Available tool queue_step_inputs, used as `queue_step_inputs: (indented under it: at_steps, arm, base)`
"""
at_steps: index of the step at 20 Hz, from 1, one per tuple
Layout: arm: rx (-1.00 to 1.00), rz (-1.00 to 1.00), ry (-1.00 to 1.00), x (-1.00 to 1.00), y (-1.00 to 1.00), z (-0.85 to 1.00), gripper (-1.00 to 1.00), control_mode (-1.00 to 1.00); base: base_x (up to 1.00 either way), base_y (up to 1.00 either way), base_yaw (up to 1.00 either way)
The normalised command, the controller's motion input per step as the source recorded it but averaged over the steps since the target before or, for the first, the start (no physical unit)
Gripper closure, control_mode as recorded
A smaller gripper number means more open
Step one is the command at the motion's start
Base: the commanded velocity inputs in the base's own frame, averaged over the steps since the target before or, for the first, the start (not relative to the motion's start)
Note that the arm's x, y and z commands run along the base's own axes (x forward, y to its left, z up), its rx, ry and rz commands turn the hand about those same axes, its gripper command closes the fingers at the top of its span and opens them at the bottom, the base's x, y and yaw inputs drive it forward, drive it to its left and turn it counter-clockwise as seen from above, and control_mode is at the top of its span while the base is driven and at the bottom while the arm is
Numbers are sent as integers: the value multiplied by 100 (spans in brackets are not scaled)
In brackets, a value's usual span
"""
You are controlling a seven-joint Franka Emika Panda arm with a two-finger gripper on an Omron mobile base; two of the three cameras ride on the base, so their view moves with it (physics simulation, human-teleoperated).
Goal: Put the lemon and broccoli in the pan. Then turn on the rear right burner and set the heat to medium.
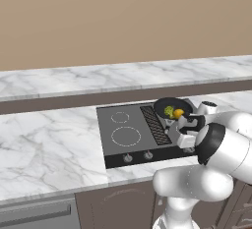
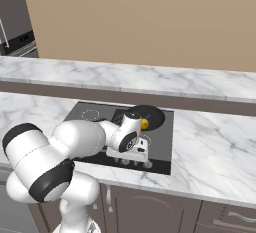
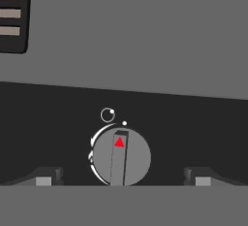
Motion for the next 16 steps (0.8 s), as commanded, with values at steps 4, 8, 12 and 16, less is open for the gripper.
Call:
queue_step_inputs:
  at_steps: [4, 8, 12, 16]
  arm:
    - [0, 0, 0, 0, 0, 0, -100, -100]
    - [0, 0, 0, 0, 0, 0, -100, -100]
    - [0, 0, 0, 0, 0, 0, -100, -100]
    - [0, 0, 0, 0, 0, 0, 100, -100]
  base:
    - [0, 0, 0]
    - [0, 0, 0]
    - [0, 0, 0]
    - [0, 0, 0]
